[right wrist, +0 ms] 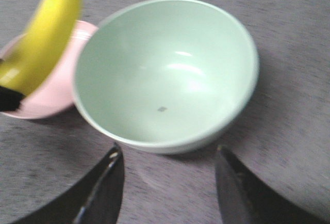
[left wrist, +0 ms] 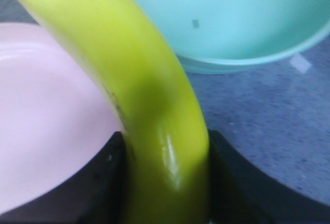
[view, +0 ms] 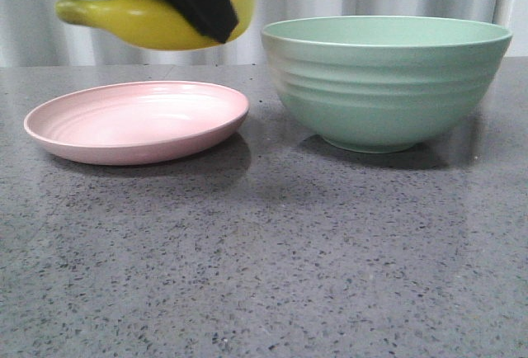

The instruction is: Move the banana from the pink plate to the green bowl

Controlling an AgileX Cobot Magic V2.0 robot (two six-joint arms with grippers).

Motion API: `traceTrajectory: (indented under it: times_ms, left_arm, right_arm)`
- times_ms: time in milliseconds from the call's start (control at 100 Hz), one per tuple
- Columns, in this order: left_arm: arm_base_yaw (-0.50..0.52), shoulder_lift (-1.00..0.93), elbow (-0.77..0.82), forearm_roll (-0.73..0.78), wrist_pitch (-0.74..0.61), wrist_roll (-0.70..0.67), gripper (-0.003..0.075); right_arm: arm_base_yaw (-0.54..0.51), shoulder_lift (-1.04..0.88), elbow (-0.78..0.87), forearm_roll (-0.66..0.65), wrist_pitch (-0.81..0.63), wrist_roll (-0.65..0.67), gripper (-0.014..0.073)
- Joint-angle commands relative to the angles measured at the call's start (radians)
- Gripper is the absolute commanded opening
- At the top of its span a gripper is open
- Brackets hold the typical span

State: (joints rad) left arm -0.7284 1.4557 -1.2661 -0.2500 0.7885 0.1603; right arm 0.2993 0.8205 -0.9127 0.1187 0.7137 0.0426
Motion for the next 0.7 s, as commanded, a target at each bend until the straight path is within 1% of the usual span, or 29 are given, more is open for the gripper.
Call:
traceTrajectory:
  times_ms: [0,120,220,360,420,590,690]
  left_arm:
    - [-0.047,-0.053,-0.036,-0.006,-0.047,0.003,-0.0019]
    - [-0.092,-0.053,-0.036,-0.006,-0.047,0.003,-0.0019]
    - [-0.119,-0.053,-0.036,-0.006,-0.051,0.003,-0.0019]
    - [-0.128,-0.053,-0.036,-0.01,-0.052,0.003,-0.0019]
    - [-0.128,-0.053,-0.036,-0.01,-0.052,0.003,-0.0019]
    - [-0.128,-0.053,-0.036,-0.01,-0.052,0.003,-0.0019]
    - [-0.128,-0.053,-0.036,-0.01,-0.052,0.003,-0.0019]
  right_arm:
    - [0.047,0.059,-0.088,0.023,-0.06,-0.002,0.0358]
    - [0.119,0.16,-0.182,0.045,-0.071,-0.002,0.037]
    - [0.149,0.254,-0.249,0.062,-0.089,-0.002,0.0388]
    - [0.147,0.38,-0.328,0.097,-0.099,0.002,0.0391]
    - [0.147,0.423,-0.343,0.108,-0.122,0.002,0.0391]
    - [0.147,0.534,-0.386,0.203,-0.155,0.004,0.0391]
    - [0.145,0.578,-0.405,0.212,-0.196,0.014,0.039]
